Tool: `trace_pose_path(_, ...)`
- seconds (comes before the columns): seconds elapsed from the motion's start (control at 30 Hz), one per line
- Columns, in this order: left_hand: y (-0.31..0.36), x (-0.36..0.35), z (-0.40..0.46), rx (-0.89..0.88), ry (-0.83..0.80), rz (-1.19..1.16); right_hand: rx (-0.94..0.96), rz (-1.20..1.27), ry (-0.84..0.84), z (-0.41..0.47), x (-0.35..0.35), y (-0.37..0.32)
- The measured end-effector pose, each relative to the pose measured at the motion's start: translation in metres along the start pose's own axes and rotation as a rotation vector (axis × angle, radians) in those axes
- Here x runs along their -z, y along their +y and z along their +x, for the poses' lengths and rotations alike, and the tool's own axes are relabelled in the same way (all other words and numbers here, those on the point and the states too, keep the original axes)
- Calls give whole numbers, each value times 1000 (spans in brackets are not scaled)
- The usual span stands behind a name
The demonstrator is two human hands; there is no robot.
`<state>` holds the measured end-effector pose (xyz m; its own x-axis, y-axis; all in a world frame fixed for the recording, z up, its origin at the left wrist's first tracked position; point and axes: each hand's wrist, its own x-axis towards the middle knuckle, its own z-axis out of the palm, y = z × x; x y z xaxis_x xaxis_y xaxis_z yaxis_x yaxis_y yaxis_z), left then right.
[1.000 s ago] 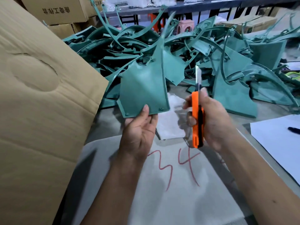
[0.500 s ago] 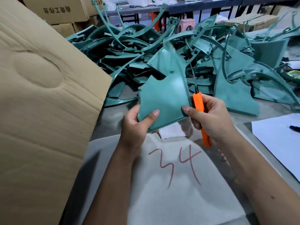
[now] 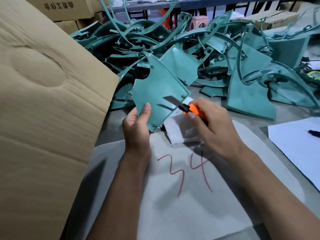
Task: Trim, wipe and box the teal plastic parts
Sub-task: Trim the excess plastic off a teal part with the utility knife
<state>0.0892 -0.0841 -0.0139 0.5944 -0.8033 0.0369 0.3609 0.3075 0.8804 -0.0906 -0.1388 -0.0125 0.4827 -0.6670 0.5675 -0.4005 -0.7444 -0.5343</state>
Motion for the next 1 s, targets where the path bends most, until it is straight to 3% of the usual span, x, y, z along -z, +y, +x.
trace_pose_path(0.17,1,-9,-5,-22,-10,15,22,-14,-131,-3,-4,-5)
trace_pose_path(0.4,4,-9,-5,21,21,31,46,2,-113,-5,-5,-7)
trace_pose_path(0.6,11,-3,-4,24,-21,18,-40,54,49,-5,-4,0)
trace_pose_path(0.77,12,-6,-9,-48,54,45,-150,-18,212,-2,-1,8)
trace_pose_path(1.0,10,-11,-9,-26,90,56,78,54,-45,-7,-9,-13)
